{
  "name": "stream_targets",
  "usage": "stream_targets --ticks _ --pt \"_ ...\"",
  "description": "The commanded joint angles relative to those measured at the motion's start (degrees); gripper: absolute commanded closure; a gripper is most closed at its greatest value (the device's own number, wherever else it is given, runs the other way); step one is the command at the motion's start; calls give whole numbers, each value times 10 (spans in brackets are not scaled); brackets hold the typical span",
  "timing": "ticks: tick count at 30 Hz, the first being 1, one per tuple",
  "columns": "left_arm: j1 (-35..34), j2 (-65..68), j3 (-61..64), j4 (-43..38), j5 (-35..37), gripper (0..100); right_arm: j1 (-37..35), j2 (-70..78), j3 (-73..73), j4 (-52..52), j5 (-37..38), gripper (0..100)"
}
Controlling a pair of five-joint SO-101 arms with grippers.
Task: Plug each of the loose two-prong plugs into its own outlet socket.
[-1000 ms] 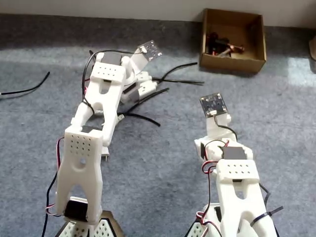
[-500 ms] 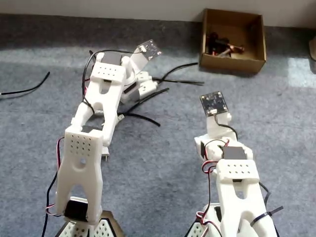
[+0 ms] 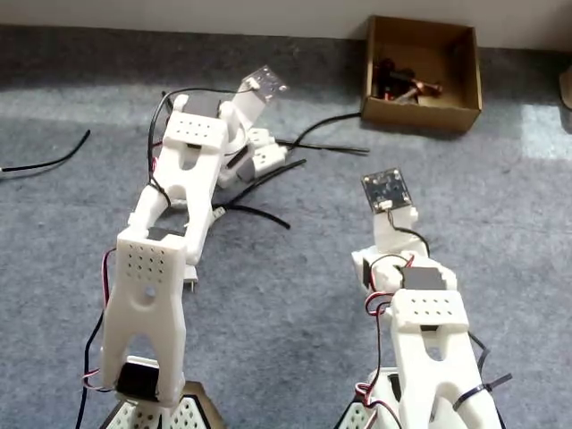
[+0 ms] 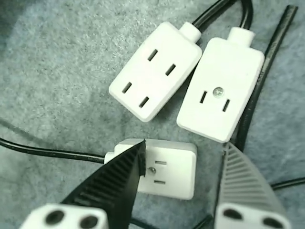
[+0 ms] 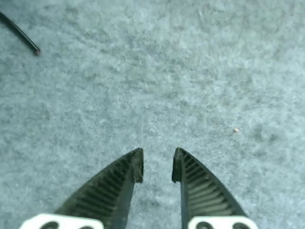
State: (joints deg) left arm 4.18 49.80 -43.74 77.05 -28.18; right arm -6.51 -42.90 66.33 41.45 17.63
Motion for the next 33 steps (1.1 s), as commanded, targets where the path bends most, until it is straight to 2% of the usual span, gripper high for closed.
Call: stream_targets --ticks 1,7,16,21,26,30,33 --pt "5 -10 -1 19 14 766 5 -15 -4 -11 3 889" --pt "4 -12 -1 70 14 766 5 -15 -4 -11 4 889" --pt "-27 -46 -33 71 63 766 5 -15 -4 -11 4 889" --pt "-33 -54 -57 66 67 766 5 -15 -4 -11 4 889" --pt "-44 -51 -80 13 135 766 4 -15 -1 -11 4 889" --pt "-44 -38 -82 -21 144 766 4 -16 -1 -11 3 889" --pt "-45 -14 -83 -57 185 766 4 -17 -1 -11 3 889"
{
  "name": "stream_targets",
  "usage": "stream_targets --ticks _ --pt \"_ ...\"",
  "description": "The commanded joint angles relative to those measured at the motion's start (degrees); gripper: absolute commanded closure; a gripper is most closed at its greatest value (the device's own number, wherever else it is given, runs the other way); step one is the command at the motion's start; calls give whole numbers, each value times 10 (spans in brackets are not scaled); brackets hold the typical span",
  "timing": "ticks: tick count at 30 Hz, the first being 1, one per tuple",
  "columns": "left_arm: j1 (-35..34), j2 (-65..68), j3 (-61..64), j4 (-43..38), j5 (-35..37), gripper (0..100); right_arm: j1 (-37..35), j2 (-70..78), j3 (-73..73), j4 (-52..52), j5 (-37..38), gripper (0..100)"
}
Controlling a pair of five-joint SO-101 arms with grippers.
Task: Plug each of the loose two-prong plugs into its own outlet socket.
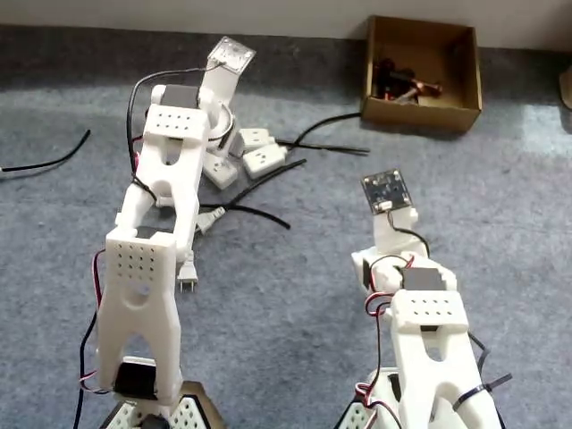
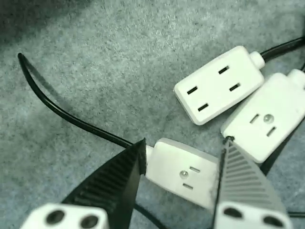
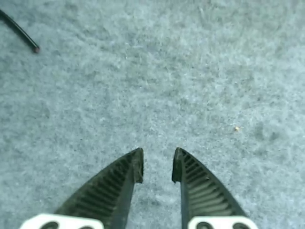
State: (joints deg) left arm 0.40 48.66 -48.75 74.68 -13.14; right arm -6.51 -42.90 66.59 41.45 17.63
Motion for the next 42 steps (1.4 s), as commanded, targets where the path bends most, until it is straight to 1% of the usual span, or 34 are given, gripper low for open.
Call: stream_targets --ticks 1,6,13,19,21,25,27,38,42 --pt "-11 6 -33 -42 46 766 4 -17 -3 -11 3 889" --pt "-15 23 -33 -61 49 766 4 -19 -3 -11 4 889" --pt "-15 28 -29 -58 50 766 4 -20 -3 -11 4 889" --pt "-21 70 -33 -54 50 766 4 -20 -3 -11 4 889" --pt "-24 65 -34 -33 50 777 4 -20 -3 -11 4 889" --pt "-25 63 -35 -16 50 872 4 -20 -3 -11 4 889" --pt "-26 60 -36 4 50 896 5 -20 -3 -11 5 889" --pt "-20 58 -36 114 50 899 5 -20 -3 -11 5 889" --pt "-7 31 -36 156 49 899 5 -20 -3 -11 5 889"
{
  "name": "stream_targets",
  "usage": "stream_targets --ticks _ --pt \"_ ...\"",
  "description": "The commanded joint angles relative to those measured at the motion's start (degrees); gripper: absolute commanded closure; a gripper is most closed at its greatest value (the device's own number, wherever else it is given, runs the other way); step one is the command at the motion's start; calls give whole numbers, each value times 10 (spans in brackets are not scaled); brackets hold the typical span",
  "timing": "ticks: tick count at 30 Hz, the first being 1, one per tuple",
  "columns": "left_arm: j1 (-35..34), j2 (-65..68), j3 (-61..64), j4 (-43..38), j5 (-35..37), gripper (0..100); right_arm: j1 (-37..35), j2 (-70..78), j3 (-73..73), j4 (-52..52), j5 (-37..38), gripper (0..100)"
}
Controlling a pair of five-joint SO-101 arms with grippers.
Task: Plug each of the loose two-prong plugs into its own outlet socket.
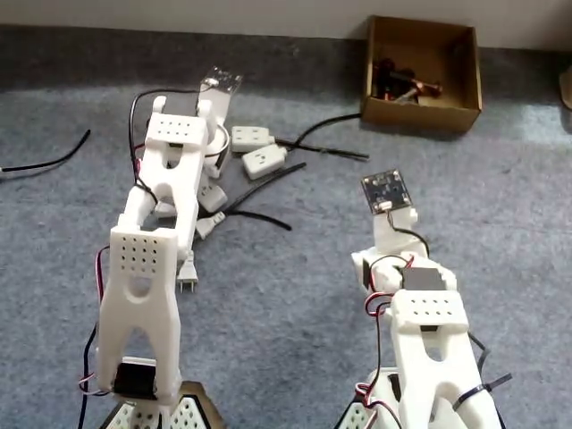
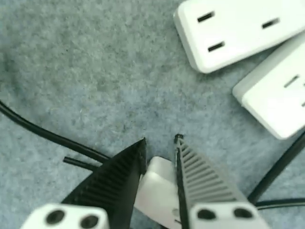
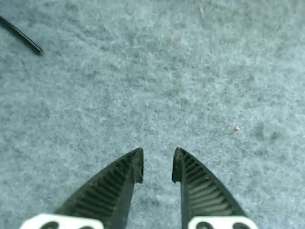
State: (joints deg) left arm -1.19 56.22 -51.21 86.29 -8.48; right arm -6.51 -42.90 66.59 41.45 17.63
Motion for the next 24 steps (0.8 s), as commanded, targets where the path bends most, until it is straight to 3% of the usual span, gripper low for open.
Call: stream_targets --ticks 1,18,24 --pt "13 -52 -12 50 3 899 5 -20 -3 -11 5 889" --pt "20 -93 -12 127 1 893 5 -20 -3 -11 5 889" --pt "25 -94 -14 127 3 748 5 -20 -3 -11 5 889"
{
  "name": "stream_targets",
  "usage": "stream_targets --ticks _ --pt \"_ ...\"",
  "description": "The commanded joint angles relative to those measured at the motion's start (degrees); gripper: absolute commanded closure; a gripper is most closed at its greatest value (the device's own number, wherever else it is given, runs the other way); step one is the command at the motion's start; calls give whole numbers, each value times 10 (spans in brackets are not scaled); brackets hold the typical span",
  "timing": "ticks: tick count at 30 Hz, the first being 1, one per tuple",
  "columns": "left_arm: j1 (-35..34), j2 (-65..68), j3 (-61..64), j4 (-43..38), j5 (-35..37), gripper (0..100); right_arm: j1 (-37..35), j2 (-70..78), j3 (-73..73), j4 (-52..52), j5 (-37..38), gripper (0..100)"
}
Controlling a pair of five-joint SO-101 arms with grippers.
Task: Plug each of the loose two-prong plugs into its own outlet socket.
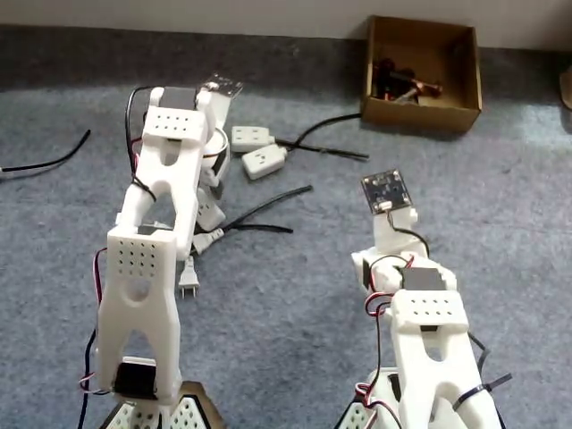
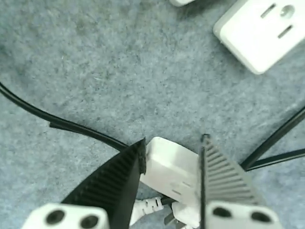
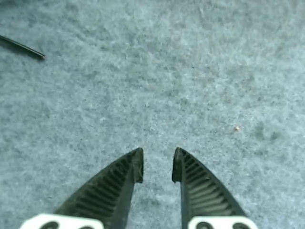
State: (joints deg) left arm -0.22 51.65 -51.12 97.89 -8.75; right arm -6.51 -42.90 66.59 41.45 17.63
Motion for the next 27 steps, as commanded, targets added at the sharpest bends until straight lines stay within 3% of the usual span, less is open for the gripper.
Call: stream_targets --ticks 1,7,19,27 --pt "15 -48 -23 11 5 748 5 -20 -3 -11 5 889" --pt "13 -48 -80 27 14 751 5 -19 -3 -11 5 889" --pt "-22 -47 -50 29 201 752 6 -20 -3 -11 6 889" --pt "-22 -118 36 30 251 752 7 -20 -3 -11 6 889"
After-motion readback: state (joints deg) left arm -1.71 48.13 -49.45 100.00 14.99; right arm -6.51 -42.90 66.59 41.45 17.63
